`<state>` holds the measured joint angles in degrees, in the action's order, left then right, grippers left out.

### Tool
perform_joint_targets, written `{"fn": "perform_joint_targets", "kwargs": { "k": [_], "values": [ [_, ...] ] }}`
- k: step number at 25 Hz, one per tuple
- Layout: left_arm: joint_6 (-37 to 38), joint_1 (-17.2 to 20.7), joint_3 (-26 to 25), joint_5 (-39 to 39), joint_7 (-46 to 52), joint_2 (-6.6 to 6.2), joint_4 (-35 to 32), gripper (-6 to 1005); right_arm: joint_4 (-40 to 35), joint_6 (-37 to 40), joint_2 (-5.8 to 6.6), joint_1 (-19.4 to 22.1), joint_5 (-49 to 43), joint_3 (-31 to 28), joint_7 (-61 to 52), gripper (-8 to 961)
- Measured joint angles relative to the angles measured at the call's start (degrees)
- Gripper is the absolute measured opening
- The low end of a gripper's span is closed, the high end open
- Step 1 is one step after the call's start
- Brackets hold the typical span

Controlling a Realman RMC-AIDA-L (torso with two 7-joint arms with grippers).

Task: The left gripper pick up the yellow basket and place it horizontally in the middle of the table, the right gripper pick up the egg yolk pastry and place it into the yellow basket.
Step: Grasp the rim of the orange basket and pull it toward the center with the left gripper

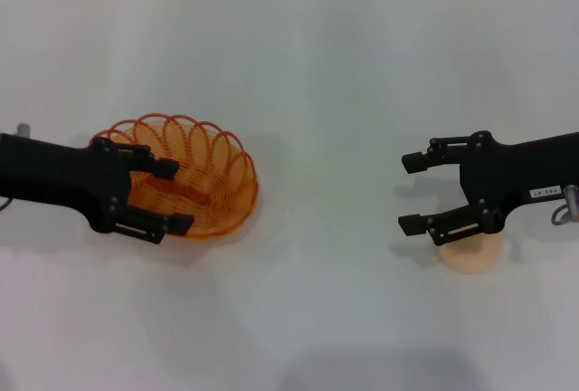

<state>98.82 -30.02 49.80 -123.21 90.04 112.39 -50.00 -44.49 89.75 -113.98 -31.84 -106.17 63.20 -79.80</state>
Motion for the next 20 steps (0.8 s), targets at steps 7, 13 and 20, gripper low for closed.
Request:
{"fn": "perform_joint_targets", "kwargs": {
  "k": [7, 13, 20],
  "values": [
    [2.4, 3.6, -1.9, -0.9, 19.7, 1.85, -16.5, 857, -0.7, 0.1, -0.01, 1.2, 0.0, 0.0, 0.9, 855],
    [2.2, 1.7, -3.5, -8.0, 37.4, 0.03, -21.2, 853, -0.9, 0.2, -0.51, 1.5, 0.0, 0.0, 1.4, 854],
    [-0.6, -2.7, -3.7, -20.7, 45.1, -0.04, -20.3, 848, -1.5, 0.2, -1.16, 2.0, 0.0, 0.4, 2.3, 854]
  ]
}}
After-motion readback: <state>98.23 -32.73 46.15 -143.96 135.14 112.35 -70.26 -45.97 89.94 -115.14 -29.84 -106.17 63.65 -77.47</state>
